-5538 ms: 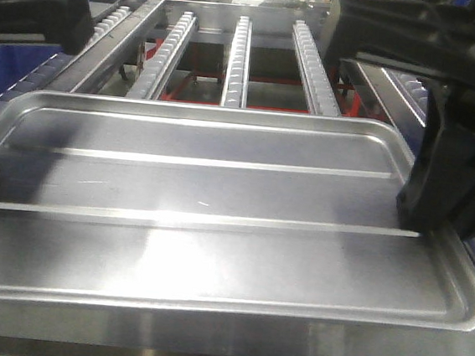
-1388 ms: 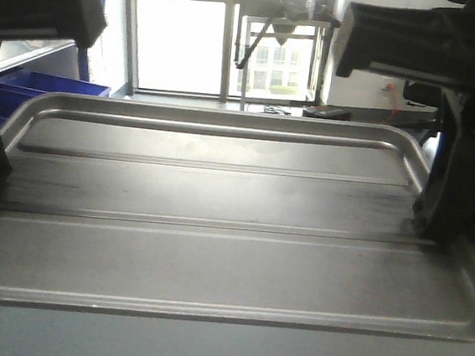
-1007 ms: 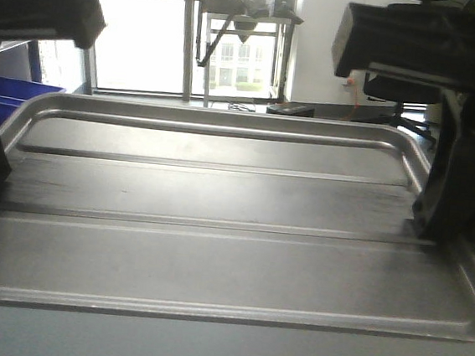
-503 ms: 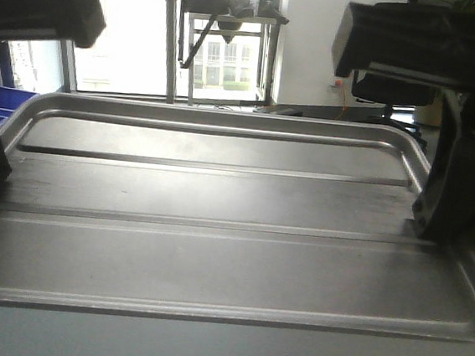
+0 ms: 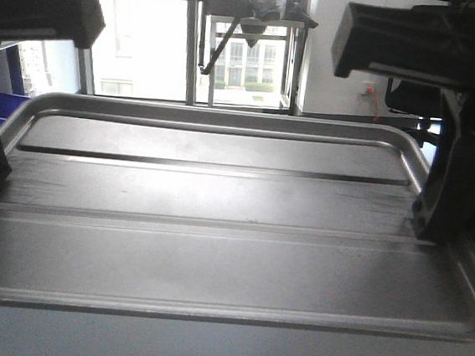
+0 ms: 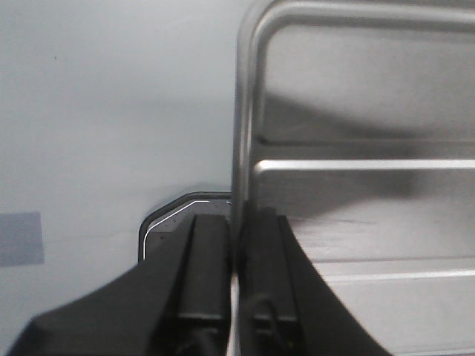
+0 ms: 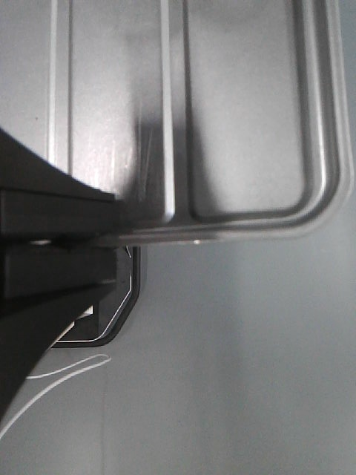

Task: Grab silver tray and place in blue box
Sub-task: 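Keep holding the tray with both grippers while the base drives, then carry the tray with both grippers toward the blue bin shelf, then lower the held tray with both grippers into the blue bin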

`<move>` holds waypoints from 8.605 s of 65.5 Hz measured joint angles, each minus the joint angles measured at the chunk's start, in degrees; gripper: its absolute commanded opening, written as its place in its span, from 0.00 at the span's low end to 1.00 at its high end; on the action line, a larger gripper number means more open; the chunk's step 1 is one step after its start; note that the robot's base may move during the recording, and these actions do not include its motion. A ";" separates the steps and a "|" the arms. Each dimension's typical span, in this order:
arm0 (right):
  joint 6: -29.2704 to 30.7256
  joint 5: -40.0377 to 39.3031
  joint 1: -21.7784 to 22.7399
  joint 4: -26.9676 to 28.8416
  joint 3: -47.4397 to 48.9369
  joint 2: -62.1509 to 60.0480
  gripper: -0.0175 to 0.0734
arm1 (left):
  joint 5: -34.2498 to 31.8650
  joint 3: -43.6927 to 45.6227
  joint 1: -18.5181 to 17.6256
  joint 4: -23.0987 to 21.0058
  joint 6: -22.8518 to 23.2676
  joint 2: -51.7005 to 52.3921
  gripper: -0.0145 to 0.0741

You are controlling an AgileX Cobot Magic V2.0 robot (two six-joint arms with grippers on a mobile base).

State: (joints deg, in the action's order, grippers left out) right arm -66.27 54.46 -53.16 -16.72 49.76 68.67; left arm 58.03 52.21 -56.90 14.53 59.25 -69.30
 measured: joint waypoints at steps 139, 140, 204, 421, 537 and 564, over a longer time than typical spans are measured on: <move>0.00 0.00 0.00 0.00 0.00 0.00 0.25 | 0.00 0.00 0.00 0.00 0.00 0.00 0.15; 0.00 0.00 0.00 0.00 0.00 0.00 0.25 | 0.00 0.00 0.00 0.00 0.00 0.00 0.15; 0.00 0.00 0.00 0.00 0.00 0.00 0.25 | 0.00 0.00 0.00 0.00 0.00 0.00 0.15; 0.00 0.03 0.00 0.00 0.00 0.00 0.25 | -0.10 0.00 0.00 0.00 0.00 0.00 0.15; 7.08 -1.67 0.00 -0.49 0.00 0.00 0.25 | 0.23 0.00 0.00 1.67 4.63 0.00 0.15; 7.08 -2.45 0.51 -1.04 1.91 0.00 0.25 | -0.29 0.00 0.00 4.15 4.63 0.00 0.15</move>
State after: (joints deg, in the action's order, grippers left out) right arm -59.19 52.01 -52.65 -17.76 51.67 68.67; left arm 57.74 52.21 -56.90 18.67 63.88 -69.30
